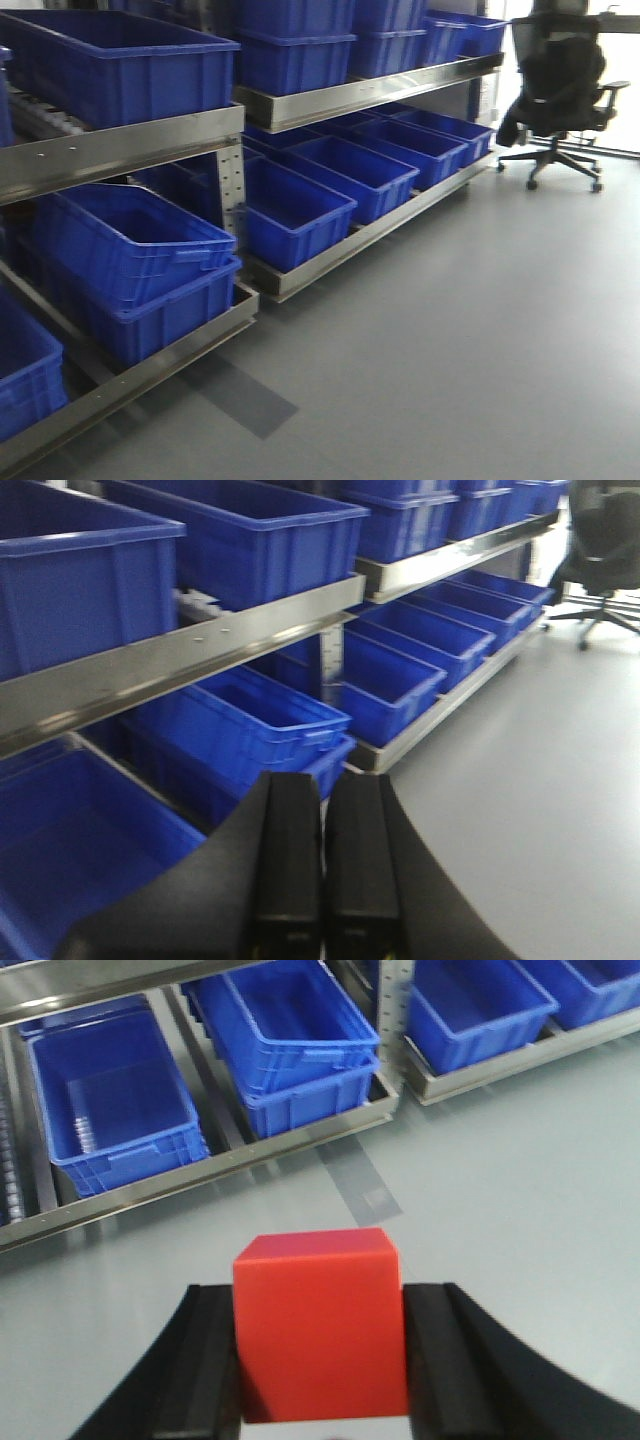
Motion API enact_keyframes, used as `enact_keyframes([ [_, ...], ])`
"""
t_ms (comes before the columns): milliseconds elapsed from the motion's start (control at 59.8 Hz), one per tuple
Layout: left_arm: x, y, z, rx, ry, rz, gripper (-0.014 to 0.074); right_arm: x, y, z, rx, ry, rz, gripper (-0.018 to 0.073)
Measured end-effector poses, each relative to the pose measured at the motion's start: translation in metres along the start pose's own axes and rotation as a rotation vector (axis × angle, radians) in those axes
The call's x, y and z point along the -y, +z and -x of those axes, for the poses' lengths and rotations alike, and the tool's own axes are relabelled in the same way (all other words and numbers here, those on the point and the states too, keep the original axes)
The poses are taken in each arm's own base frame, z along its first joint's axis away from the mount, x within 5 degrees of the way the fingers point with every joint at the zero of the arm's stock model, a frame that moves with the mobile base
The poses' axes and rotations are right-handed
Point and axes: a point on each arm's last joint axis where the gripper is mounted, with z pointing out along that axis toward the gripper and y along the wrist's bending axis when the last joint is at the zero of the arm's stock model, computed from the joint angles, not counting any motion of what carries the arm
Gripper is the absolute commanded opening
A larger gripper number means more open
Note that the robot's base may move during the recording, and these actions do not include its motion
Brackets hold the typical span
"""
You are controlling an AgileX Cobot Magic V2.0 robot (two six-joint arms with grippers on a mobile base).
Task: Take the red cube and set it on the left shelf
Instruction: 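Drive the base across the room to the shelf of blue bins, then move the held red cube over an open blue bin on the shelf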
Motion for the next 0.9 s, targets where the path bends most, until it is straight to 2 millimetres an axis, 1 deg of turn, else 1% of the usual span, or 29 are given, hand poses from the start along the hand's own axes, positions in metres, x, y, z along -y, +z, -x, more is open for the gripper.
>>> enact_keyframes([
  [903,0.0000,0.0000,0.0000,0.000,0.000,0.000,0.0102,0.0000,0.0000,0.0000,0.000,0.000,0.000,0.0046],
])
